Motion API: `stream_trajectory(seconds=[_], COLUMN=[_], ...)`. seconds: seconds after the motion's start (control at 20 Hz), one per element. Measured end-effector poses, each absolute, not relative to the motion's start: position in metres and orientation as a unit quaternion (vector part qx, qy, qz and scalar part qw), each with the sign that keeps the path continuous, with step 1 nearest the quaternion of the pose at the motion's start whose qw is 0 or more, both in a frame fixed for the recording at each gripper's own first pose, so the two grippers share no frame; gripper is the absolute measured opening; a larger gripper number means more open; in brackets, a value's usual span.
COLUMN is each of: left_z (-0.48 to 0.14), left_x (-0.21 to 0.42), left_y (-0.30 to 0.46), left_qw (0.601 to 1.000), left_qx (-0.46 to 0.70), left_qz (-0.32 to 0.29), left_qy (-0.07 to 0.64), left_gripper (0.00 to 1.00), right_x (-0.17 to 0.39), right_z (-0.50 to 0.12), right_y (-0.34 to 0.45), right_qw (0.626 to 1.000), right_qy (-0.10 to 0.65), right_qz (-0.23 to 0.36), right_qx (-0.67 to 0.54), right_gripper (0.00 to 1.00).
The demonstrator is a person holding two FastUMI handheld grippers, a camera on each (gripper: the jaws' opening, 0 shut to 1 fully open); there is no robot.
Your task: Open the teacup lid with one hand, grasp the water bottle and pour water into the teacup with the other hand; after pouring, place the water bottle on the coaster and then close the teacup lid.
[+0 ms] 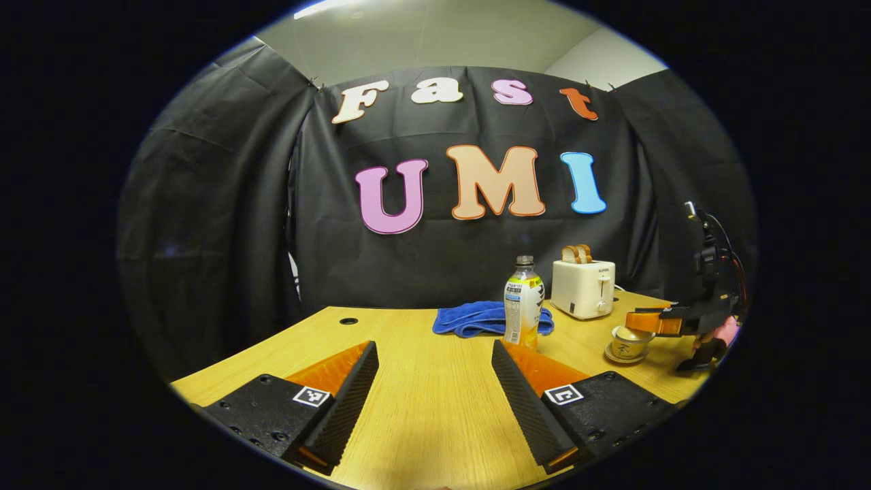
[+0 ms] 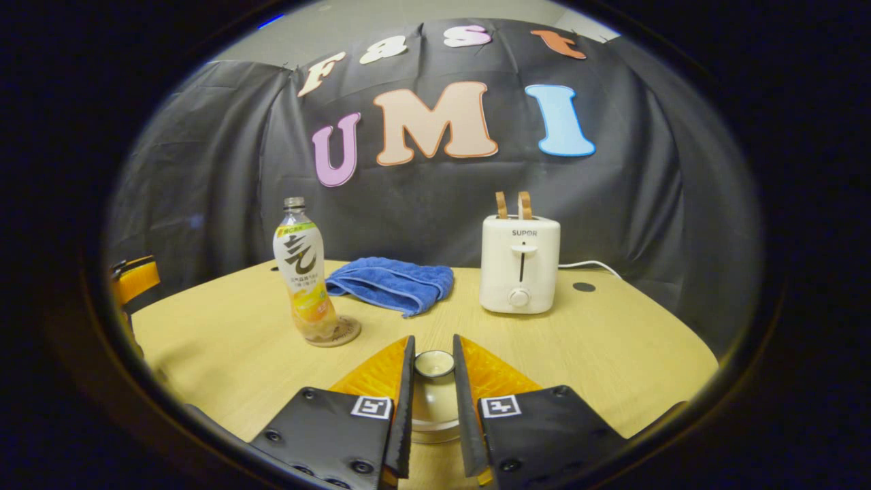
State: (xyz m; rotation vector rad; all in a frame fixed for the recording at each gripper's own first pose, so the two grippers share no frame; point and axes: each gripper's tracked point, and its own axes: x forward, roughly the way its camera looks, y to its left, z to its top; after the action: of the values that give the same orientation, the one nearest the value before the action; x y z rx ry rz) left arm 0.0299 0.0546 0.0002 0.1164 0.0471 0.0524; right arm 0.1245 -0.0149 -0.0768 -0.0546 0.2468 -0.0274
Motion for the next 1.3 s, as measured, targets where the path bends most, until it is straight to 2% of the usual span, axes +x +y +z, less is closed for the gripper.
stream_trajectory(seconds=[0.3,0.7,1.3], left_z=[0.002,0.002,-0.001], left_x=[0.028,0.030,0.030], left_y=[0.053,0.042,0.034], left_qw=[0.998,0.998,0.998], left_qx=[0.058,0.060,0.066], left_qz=[0.024,0.014,0.008], left_qy=[0.021,0.021,0.023], left_gripper=[0.98,0.98,0.98], right_x=[0.118,0.095,0.015], right_z=[-0.078,-0.024,0.000], right_y=[-0.013,-0.033,-0.087], right_qw=[0.992,0.998,0.995], right_qy=[0.126,0.056,0.013], right_qz=[-0.010,-0.027,-0.099], right_qx=[-0.024,-0.008,-0.005], right_gripper=[0.39,0.95,0.89])
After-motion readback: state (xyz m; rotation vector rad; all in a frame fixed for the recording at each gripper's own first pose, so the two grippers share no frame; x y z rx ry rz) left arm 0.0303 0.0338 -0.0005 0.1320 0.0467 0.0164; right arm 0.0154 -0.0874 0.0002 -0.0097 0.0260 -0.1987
